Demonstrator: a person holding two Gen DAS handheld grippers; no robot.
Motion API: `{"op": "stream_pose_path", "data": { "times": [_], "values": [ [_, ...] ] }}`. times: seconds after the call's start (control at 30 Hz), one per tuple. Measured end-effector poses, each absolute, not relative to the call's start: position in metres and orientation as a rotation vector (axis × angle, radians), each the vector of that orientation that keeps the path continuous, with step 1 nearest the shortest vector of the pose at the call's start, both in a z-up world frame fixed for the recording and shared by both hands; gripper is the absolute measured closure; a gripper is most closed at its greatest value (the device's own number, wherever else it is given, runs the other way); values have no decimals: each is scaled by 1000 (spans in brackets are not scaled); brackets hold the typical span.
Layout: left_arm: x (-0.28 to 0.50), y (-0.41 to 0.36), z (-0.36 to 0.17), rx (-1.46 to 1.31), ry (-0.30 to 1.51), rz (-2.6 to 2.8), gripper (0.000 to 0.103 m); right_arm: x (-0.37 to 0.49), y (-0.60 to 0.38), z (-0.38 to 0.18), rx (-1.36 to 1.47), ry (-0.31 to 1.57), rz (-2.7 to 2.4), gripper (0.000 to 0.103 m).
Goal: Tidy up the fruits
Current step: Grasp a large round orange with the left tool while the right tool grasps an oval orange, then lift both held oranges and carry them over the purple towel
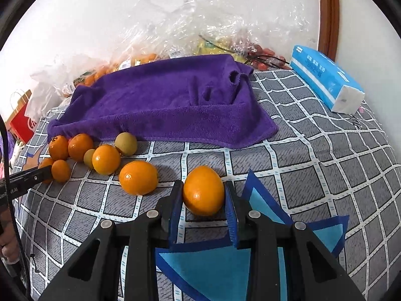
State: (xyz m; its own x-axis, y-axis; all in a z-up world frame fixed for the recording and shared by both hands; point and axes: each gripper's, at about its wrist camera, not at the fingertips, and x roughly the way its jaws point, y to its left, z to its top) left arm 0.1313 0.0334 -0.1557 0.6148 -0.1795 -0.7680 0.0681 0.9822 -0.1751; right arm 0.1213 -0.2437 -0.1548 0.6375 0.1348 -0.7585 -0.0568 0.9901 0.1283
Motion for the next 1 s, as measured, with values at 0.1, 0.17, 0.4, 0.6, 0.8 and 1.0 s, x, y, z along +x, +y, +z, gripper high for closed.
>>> {"op": "stream_pose_path", "data": {
  "times": [0.1, 0.17, 0.4, 0.6, 0.8, 1.0],
  "values": [
    [130, 33, -155, -129, 897, -138, 64, 120, -245, -154, 101, 865, 107, 71],
    [129, 35, -154, -133, 899, -132, 64, 118, -245, -152, 100, 858, 103, 71],
    [122, 41, -152, -144, 898, -99, 64, 111, -246, -148, 97, 836, 82, 71],
    [114, 47, -148, -152, 897, -81, 64, 102, -244, -143, 103, 830, 89, 71],
    [108, 49, -138, -155, 874, -71, 64, 93, -240, -129, 102, 807, 91, 71],
    [107, 51, -116, -161, 841, -61, 64, 92, -236, -107, 95, 776, 95, 71]
  ]
}}
